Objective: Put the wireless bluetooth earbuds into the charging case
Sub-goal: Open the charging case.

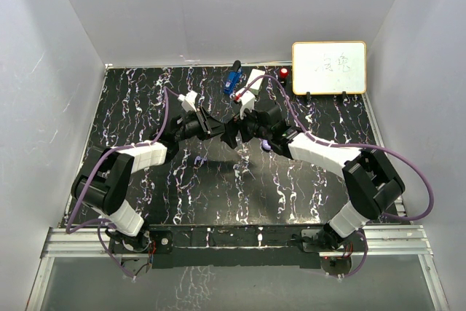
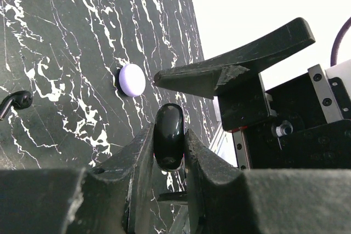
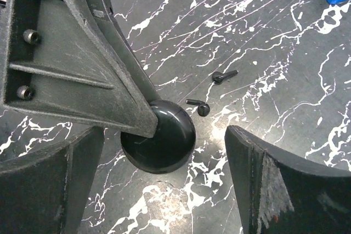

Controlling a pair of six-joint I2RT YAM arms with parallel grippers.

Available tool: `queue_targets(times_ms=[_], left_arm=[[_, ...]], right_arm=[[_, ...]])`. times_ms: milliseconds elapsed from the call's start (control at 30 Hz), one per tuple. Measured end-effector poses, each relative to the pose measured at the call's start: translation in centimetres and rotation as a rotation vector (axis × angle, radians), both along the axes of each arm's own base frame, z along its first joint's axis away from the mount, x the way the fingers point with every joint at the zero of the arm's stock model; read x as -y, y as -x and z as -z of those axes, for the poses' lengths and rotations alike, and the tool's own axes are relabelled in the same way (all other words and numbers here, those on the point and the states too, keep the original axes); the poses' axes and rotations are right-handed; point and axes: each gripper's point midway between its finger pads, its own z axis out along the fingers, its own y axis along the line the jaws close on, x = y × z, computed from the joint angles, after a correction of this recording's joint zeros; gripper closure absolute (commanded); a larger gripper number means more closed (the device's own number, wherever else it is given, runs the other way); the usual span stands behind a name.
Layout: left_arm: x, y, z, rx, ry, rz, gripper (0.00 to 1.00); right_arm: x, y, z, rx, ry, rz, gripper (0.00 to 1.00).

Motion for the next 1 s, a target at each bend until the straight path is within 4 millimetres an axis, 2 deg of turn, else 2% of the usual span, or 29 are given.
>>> queue_targets(times_ms=[67, 167, 367, 467, 600, 800, 1000], left_arm=[[-0.2, -0.2, 0.1, -0.002, -0.001, -0.01, 1.0], [-1.0, -0.5, 0.4, -0.011, -0.004, -0.034, 1.0], [-2.2, -1.4, 0.6, -0.02, -0.003, -0.076, 1.0], [-2.4, -1.4, 0.7, -0.024, -0.001, -0.082, 1.0], [-2.4, -1.4, 0.7, -0.028, 0.002, -0.083, 1.0], [-2.4, -1.3, 0.1, -0.018, 0.01, -0.084, 1.0], [-2.3, -1.3, -0.1, -0.015, 0.014, -0.084, 1.0]], right_arm=[[0.2, -0.1, -0.2, 0.007, 0.001, 0.014, 0.02], [1.0, 0.0, -1.3, 0.031, -0.006, 0.05, 0.02], [3.5, -0.7, -5.8, 0.104, -0.066, 0.182, 0.02], [4.7, -1.5, -6.6, 0.103, -0.091, 0.257, 0.02], [5.6, -2.0, -4.7, 0.047, -0.061, 0.314, 0.02], [5.7, -1.8, -1.9, -0.03, -0.013, 0.328, 0.02], [5.4, -2.0, -1.5, -0.047, -0.007, 0.327, 0.02]])
